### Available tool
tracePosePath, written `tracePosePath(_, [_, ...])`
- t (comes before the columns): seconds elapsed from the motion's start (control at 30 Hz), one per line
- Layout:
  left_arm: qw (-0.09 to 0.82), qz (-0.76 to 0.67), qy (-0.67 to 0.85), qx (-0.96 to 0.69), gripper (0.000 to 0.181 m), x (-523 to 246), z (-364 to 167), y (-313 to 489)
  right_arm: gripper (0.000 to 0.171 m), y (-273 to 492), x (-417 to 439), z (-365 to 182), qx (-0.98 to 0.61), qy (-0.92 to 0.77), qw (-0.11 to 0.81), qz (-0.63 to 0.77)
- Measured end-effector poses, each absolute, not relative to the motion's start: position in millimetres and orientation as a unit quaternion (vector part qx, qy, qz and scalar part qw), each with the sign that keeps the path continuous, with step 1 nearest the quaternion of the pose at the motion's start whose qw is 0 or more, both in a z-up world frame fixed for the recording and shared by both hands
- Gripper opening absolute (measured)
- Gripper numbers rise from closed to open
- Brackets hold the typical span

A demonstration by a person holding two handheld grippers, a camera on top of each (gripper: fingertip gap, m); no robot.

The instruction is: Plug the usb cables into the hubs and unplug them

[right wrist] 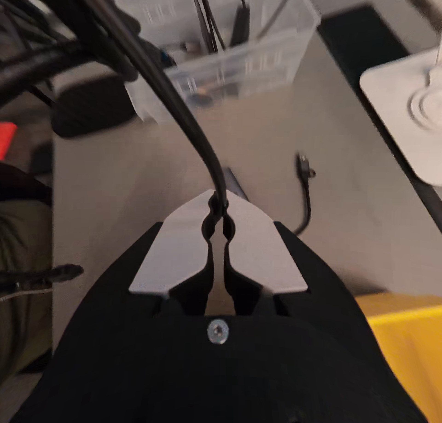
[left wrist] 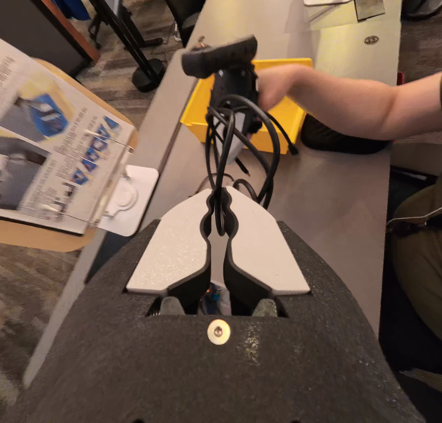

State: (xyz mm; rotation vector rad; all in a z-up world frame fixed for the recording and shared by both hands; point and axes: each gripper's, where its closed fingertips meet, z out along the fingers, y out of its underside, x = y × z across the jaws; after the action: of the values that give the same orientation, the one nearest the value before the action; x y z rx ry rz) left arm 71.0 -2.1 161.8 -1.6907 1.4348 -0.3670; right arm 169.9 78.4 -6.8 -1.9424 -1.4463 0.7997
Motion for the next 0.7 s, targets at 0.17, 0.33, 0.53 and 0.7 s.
tracePosePath(0.17, [0.389,-0.177,0.600,-0.676,0.004,81.3,62.8,-22.5,0.001,94.0,179.8,-26.5,-0.772,-0.512,0.269,0.263])
tracePosePath(0.33, [0.308,-0.219,0.644,-0.664,0.004,102.3,-26.8,-50.0,0.001,106.6,178.0,-39.7,-0.772,-0.526,0.283,0.217])
tracePosePath(0.53, [0.270,-0.206,0.672,-0.658,0.004,110.8,-99.1,-67.9,0.001,107.3,175.1,-57.4,-0.742,-0.588,0.284,0.151])
tracePosePath(0.7, [0.278,-0.237,0.648,-0.669,0.008,109.4,-104.9,-70.3,0.000,99.5,164.5,-57.2,-0.692,-0.640,0.305,0.135])
